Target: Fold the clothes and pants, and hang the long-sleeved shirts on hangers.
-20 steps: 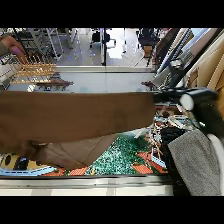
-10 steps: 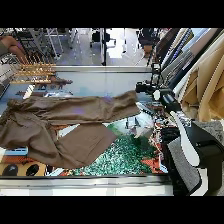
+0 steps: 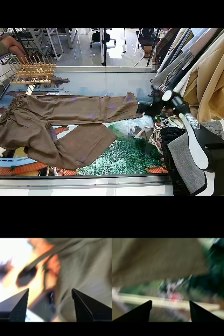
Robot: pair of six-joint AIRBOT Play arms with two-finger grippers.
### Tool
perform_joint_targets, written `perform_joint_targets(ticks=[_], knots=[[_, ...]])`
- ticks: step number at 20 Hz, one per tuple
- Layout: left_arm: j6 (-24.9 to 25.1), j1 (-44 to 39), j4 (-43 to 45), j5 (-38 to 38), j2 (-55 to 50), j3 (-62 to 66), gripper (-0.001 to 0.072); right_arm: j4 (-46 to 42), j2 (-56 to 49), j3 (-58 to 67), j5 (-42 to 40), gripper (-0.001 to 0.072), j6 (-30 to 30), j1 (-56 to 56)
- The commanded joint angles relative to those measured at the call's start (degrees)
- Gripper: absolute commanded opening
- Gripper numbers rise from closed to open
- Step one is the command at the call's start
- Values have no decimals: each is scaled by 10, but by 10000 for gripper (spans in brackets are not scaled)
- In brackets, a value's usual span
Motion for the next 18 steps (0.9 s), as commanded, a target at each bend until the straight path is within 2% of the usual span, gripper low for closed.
perform_joint_targets(ticks=[1,4,8,9,11,12,13,14,15,16,18], knots=[[-23,6,4,-24,-12,-12,557,185,20,-136,67,518,-76,26],[-23,-6,-48,-1,-42,-13,557,220,18,-200,6,511,-90,72],[-23,-19,-83,18,-79,-13,550,224,-2,-209,-68,502,-73,140],[-23,-20,-109,23,-84,-13,501,226,-12,-208,-86,499,-67,159],[-3,-22,-171,29,-89,-13,288,232,-34,-198,-123,407,-61,191],[7,-21,-200,28,-90,-13,127,232,-43,-186,-144,278,-62,205],[17,-21,-226,24,-90,-13,14,231,-45,-171,-161,72,-66,215],[25,-21,-255,14,-89,-13,13,225,-41,-151,-168,18,-78,220],[41,-18,-288,-1,-87,-13,12,198,-32,-128,-161,17,-77,220],[52,-13,-322,-22,-83,-13,11,142,-12,-103,-148,16,-71,219],[52,-1,-339,-45,-63,-13,10,-18,49,-70,-81,16,-18,219]])
